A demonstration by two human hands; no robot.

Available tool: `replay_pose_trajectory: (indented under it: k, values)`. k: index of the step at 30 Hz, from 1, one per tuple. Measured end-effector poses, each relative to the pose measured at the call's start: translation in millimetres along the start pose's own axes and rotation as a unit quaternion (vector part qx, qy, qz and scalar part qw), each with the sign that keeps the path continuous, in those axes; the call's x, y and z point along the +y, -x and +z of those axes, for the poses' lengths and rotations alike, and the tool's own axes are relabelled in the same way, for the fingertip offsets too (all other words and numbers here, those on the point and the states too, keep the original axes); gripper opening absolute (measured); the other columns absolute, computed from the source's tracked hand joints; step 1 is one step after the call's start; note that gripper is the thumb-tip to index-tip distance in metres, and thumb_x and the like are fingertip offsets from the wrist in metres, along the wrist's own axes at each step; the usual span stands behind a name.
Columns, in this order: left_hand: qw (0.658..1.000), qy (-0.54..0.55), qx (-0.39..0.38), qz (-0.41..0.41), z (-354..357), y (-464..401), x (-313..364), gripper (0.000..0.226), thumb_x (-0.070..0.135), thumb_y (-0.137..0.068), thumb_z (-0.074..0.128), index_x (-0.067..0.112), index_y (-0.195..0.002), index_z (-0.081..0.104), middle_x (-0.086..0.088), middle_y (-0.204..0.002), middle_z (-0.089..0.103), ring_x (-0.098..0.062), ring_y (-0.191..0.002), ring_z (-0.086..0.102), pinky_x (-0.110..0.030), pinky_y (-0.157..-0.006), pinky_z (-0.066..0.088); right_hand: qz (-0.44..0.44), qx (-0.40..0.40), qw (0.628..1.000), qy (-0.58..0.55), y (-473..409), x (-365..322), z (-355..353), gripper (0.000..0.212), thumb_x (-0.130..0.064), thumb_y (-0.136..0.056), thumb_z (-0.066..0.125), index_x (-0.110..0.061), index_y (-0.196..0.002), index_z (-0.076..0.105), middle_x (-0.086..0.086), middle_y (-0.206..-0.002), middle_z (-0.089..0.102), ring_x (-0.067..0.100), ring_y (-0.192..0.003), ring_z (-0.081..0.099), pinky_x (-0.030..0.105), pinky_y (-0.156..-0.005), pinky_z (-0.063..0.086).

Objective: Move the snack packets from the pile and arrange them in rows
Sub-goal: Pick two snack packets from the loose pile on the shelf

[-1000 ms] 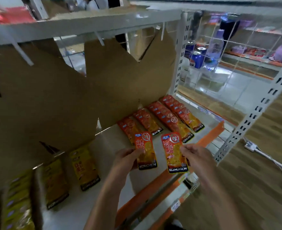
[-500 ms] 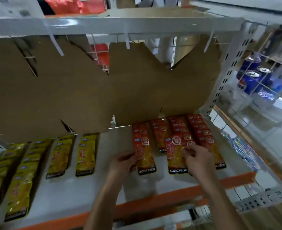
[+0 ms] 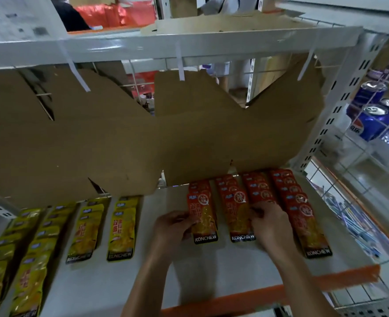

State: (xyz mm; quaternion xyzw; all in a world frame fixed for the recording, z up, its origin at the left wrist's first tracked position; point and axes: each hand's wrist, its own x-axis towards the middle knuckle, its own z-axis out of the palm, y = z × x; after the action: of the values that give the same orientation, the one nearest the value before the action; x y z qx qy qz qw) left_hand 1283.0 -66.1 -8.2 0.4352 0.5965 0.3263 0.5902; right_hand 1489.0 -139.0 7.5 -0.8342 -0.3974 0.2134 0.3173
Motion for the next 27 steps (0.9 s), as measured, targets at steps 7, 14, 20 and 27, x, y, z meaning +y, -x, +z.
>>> replay_pose_trajectory:
  k: [7,14,20,27]
  values:
    - [0.999,-0.042,0.001,-0.012,3,-14,-6,0.007,0.013,-0.082,0.079,0.014,-0.088,0.075,-0.006,-0.083,0.076,-0.020,-0.077,0.072,-0.025,-0.062,0.057,0.014,-0.012,1.000,0.011,-10,-3,4,0.030,-0.015,-0.092,0.058,-0.019,-0.119,0.070,0.008,-0.115,0.069,0.025,-0.100,0.064,0.028,-0.072,0.041]
    - [0.998,-0.069,0.008,-0.013,4,-22,-11,0.009,0.012,-0.079,0.080,0.015,-0.085,0.075,-0.003,-0.077,0.077,-0.026,-0.082,0.074,-0.043,-0.080,0.061,0.016,-0.015,0.998,0.052,-16,-6,7,0.033,-0.018,-0.093,0.056,-0.022,-0.123,0.068,0.007,-0.118,0.068,0.026,-0.105,0.063,0.031,-0.080,0.046]
    - [0.996,-0.089,0.011,0.000,3,-24,-13,0.009,0.012,-0.079,0.080,0.015,-0.083,0.073,-0.002,-0.076,0.076,-0.023,-0.075,0.075,-0.045,-0.079,0.061,0.011,-0.012,0.997,0.082,-18,-7,6,0.032,-0.022,-0.094,0.056,-0.024,-0.124,0.067,0.006,-0.118,0.068,0.026,-0.105,0.064,0.031,-0.077,0.045]
    - [0.989,-0.144,0.012,0.021,3,-26,-11,0.012,0.026,-0.073,0.081,0.023,-0.082,0.073,0.003,-0.077,0.075,-0.016,-0.074,0.074,-0.044,-0.077,0.061,0.003,-0.004,0.993,0.118,-18,-9,5,0.032,-0.024,-0.093,0.057,-0.025,-0.124,0.066,0.006,-0.115,0.069,0.026,-0.103,0.065,0.027,-0.070,0.039]
